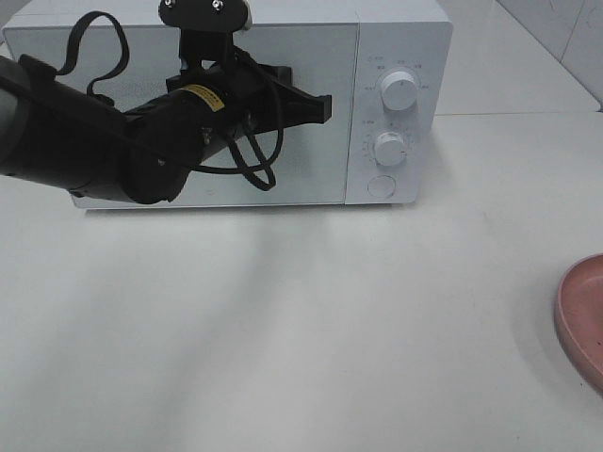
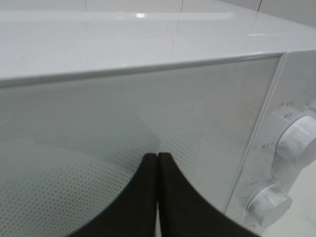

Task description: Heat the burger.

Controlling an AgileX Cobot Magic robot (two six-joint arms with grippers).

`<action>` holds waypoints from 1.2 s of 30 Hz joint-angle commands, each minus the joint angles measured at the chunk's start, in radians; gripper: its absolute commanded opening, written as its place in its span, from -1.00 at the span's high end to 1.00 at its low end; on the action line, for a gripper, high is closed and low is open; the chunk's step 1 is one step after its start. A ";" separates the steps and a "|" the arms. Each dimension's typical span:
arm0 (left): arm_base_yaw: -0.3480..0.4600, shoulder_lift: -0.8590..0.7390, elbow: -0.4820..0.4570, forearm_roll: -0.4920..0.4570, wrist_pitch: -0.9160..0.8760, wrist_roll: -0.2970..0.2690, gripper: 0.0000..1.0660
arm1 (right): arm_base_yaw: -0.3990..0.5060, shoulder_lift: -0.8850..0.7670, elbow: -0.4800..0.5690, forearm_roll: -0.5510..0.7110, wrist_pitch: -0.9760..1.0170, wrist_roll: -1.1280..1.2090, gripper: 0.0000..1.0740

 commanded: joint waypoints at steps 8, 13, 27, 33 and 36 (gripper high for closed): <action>-0.071 -0.142 0.116 -0.050 0.192 -0.002 0.94 | -0.006 -0.025 0.002 0.004 -0.014 -0.010 -0.40; -0.082 -0.231 0.173 -0.050 0.483 -0.002 -0.15 | -0.006 -0.025 0.002 0.004 -0.014 -0.010 -0.40; -0.074 -0.418 0.182 0.022 1.195 -0.003 -0.87 | -0.006 -0.025 0.002 0.004 -0.014 -0.010 -0.40; -0.014 -0.503 0.182 0.097 1.373 -0.080 -0.87 | -0.006 -0.025 0.002 0.004 -0.014 -0.010 -0.40; 0.060 -0.533 0.182 0.098 1.439 -0.088 -0.87 | -0.006 -0.025 0.002 0.004 -0.014 -0.010 -0.40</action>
